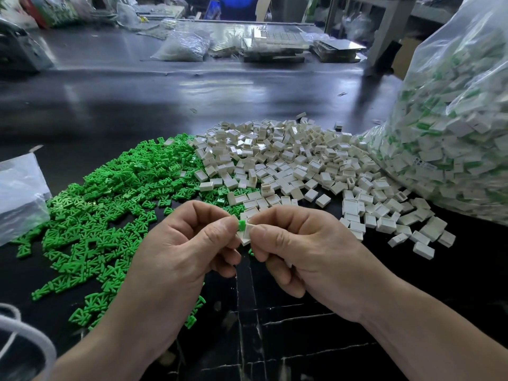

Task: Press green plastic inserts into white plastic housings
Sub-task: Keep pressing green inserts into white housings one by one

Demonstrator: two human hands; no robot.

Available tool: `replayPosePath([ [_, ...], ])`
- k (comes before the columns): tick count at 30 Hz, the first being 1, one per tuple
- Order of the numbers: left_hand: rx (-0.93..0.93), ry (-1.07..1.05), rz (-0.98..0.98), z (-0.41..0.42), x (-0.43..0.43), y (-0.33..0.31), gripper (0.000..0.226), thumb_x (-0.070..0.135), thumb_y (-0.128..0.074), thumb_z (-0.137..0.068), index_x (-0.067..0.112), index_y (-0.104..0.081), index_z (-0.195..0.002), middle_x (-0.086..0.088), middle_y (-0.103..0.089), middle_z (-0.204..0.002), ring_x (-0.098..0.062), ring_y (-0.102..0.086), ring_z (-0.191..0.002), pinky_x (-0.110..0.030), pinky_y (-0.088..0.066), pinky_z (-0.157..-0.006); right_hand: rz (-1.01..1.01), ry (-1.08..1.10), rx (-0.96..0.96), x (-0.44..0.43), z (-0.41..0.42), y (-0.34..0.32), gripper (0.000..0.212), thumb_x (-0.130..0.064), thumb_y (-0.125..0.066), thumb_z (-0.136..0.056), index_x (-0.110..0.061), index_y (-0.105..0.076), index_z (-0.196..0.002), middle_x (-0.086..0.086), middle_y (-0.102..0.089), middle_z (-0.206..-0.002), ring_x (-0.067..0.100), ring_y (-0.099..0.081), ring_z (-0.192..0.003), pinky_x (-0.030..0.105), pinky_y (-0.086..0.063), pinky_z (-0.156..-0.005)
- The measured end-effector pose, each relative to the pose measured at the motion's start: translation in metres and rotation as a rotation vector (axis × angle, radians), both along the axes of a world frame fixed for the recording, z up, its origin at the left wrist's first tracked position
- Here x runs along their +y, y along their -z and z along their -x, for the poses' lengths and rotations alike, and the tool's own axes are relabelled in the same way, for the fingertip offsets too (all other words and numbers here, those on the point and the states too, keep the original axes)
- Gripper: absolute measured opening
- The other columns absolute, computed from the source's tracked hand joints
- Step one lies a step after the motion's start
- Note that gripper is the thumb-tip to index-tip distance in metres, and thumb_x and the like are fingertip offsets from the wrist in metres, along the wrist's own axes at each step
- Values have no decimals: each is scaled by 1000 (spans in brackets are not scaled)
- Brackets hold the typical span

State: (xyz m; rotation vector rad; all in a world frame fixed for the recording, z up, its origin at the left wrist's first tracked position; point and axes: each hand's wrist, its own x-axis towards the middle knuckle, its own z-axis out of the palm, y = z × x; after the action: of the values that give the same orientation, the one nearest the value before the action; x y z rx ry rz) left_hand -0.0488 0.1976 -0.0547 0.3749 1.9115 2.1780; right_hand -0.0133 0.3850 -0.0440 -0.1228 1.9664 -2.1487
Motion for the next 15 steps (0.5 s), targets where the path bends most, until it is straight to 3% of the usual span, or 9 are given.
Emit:
replayPosePath([
  [6,7,32,-7,-2,0,-3,22,41,-72,-72,21,-70,-82,-10,-67,-73,-22,-64,-62,-27,-51,-55,28,30,9,-2,0,0,16,-38,-70,-86,-23,-73,-84,1,-60,-71,9,-47,-48,21,-36,-37],
  [11,-192,208,-214,-3,1,-9,35,35,-72,-79,13,-70,-106,-10,-63,-69,-20,-61,-57,-27,-50,-46,73,-23,6,-3,-1,0,16,-33,-66,-91,-18,-72,-86,1,-58,-70,9,-45,-46,20,-35,-37],
  [15,-370,410,-395,-4,2,-11,40,30,-71,-84,6,-66,-115,-12,-66,-72,-21,-67,-60,-26,-53,-44,164,-49,-58,-4,-2,1,26,-29,-66,-90,-4,-66,-95,2,-56,-69,8,-43,-43,18,-32,-34],
])
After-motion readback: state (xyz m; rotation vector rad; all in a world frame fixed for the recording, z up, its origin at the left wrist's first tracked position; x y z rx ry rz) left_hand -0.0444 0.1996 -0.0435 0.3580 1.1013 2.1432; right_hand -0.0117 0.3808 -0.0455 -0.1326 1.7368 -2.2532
